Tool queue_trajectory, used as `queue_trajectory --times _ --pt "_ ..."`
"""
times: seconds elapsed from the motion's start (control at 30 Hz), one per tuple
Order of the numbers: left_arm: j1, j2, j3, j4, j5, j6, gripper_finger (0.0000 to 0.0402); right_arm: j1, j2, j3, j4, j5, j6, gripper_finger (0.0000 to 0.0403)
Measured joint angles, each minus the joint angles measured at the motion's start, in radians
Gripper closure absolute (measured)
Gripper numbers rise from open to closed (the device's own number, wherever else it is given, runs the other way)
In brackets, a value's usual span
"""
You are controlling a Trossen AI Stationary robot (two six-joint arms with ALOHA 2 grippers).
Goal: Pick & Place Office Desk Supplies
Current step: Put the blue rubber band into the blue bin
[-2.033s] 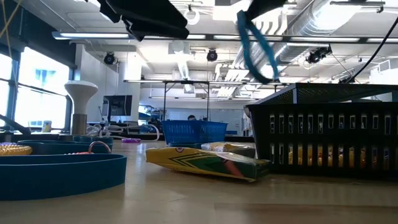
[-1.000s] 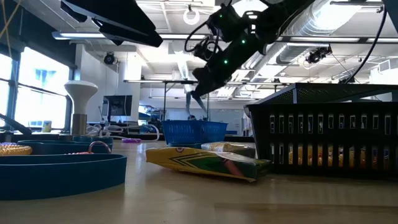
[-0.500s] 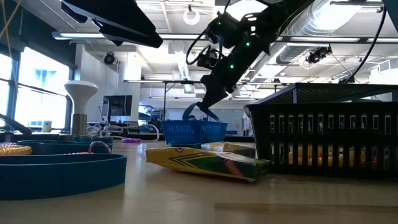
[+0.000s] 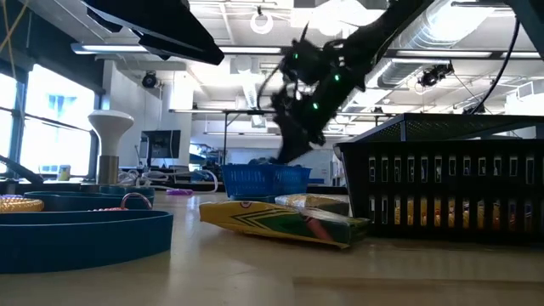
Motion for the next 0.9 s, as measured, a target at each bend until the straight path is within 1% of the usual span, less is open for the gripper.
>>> queue_trajectory --times 0.07,0.17,0.27,0.37,0.47,0.77,0.9 --pt "0.000 0.000 0.000 0.000 -0.001 0.009 0.0263 -0.003 0.004 -0.007 -0.026 -0.002 0.000 0.0401" --pt "0.000 0.000 0.000 0.000 -0.001 0.019 0.0263 0.009 0.004 0.000 0.002 0.003 -0.001 0.0401" --pt "0.006 0.000 0.000 0.000 -0.001 0.021 0.0263 0.019 0.006 -0.002 -0.008 -0.002 -0.001 0.0398" --pt "0.008 0.000 0.000 0.000 -0.001 0.021 0.0263 0.020 0.006 -0.002 -0.008 -0.001 -0.002 0.0379" --pt "0.007 0.000 0.000 0.000 -0.001 0.021 0.0263 0.022 0.006 -0.002 -0.010 0.008 -0.002 0.0340" --pt "0.007 0.000 0.000 -0.002 -0.001 0.020 0.0263 0.055 -0.049 -0.002 0.018 0.040 -0.024 0.0193" --pt "0.007 0.000 0.001 -0.007 -0.001 0.018 0.0263 0.087 -0.112 -0.002 0.012 0.087 -0.036 0.0150"
